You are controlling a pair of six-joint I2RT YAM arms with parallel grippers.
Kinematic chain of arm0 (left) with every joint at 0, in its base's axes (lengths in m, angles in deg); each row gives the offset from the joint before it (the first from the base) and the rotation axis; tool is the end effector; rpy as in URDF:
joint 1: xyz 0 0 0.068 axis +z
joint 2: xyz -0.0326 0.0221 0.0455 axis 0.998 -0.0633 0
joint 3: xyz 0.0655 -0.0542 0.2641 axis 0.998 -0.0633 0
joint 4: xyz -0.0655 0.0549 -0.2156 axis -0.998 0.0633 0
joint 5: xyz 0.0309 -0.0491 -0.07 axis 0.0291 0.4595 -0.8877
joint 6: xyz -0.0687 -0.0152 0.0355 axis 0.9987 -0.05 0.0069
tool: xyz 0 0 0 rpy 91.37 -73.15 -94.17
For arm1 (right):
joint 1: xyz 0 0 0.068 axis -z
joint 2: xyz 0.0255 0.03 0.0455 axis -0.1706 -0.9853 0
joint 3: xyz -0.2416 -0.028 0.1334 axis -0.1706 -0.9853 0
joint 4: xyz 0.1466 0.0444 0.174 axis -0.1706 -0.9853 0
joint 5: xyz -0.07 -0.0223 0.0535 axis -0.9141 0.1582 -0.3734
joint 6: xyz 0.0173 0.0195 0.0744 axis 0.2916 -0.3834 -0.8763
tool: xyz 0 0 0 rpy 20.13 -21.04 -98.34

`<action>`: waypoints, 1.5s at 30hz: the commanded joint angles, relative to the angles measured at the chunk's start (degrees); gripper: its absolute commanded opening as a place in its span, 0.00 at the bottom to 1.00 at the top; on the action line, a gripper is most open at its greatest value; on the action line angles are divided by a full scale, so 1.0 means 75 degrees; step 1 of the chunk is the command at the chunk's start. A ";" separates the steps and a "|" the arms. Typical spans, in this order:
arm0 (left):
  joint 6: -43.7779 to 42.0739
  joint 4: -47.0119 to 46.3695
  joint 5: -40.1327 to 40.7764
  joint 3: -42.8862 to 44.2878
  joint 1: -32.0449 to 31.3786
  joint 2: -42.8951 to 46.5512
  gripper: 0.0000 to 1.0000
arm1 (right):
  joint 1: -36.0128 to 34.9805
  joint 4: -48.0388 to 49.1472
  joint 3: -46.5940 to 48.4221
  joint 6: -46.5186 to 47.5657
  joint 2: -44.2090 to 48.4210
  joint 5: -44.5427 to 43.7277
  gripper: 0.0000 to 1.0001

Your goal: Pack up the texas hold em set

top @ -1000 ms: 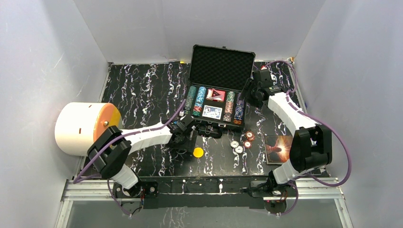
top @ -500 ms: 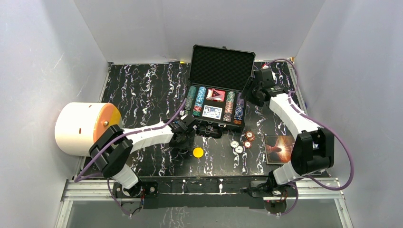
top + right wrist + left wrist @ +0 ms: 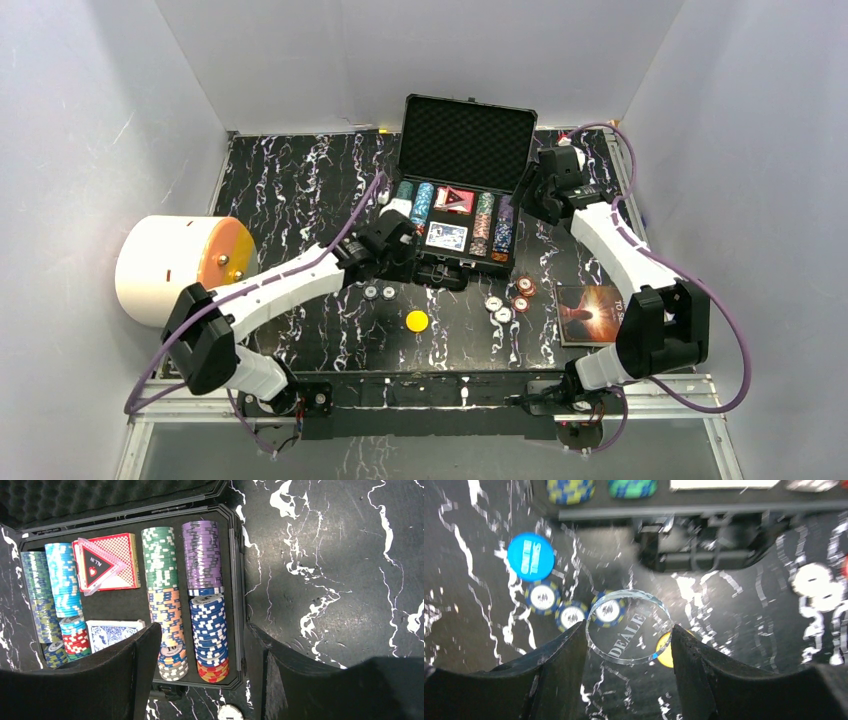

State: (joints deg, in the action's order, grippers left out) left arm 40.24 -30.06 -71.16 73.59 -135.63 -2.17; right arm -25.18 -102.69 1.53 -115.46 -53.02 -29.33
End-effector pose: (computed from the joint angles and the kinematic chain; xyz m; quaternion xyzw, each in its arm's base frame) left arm 0.2034 -0.2041 0.2510 0.1071 0.9266 -0.0953 0.3475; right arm 0.3037 0.0709 0.2868 0.1866 0.8923 0.0962 0.3998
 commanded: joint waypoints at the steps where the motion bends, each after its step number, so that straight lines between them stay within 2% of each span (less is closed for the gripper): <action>1: -0.0634 -0.0520 -0.0069 0.0990 -0.0002 -0.0362 0.44 | 0.0073 0.0129 -0.0076 -0.0045 0.0344 -0.0215 0.70; 6: -0.1043 -0.0916 -0.0680 0.2474 -0.0006 -0.1916 0.45 | 0.0164 0.0037 -0.0142 -0.0144 0.0411 -0.0219 0.70; 12: -0.1059 -0.0534 -0.0543 0.4250 0.0011 -0.3691 0.45 | 0.0337 -0.0061 -0.0291 -0.0199 0.0624 -0.0239 0.70; 19: -0.1121 -0.0237 -0.0202 0.5077 0.0049 -0.4681 0.47 | 0.0439 -0.0075 -0.0428 -0.0200 0.0783 -0.0215 0.70; 29: -0.1020 -0.0124 -0.0425 0.5536 0.0288 -0.5115 0.50 | 0.0465 -0.0030 -0.0440 -0.0182 0.0788 -0.0100 0.70; 32: -0.0953 -0.0023 -0.0437 0.5397 0.0286 -0.5059 0.56 | 0.0467 -0.0031 -0.0437 -0.0164 0.0804 -0.0109 0.70; 37: -0.0938 0.0035 -0.0284 0.5540 0.0295 -0.4803 0.82 | 0.0466 0.0006 -0.0475 -0.0168 0.0797 0.0000 0.70; 41: -0.0968 0.0081 -0.0155 0.5779 0.0339 -0.4449 0.96 | 0.0465 0.0032 -0.0459 -0.0187 0.0773 0.0087 0.70; 45: -0.1215 0.0119 0.0346 0.5411 0.0395 -0.3825 0.98 | 0.0468 0.0022 -0.0440 -0.0187 0.0762 0.0126 0.70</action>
State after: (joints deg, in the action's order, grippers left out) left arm 32.94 -30.87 -73.19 114.25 -133.42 -39.75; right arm -21.88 -103.55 -1.95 -116.79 -48.95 -28.89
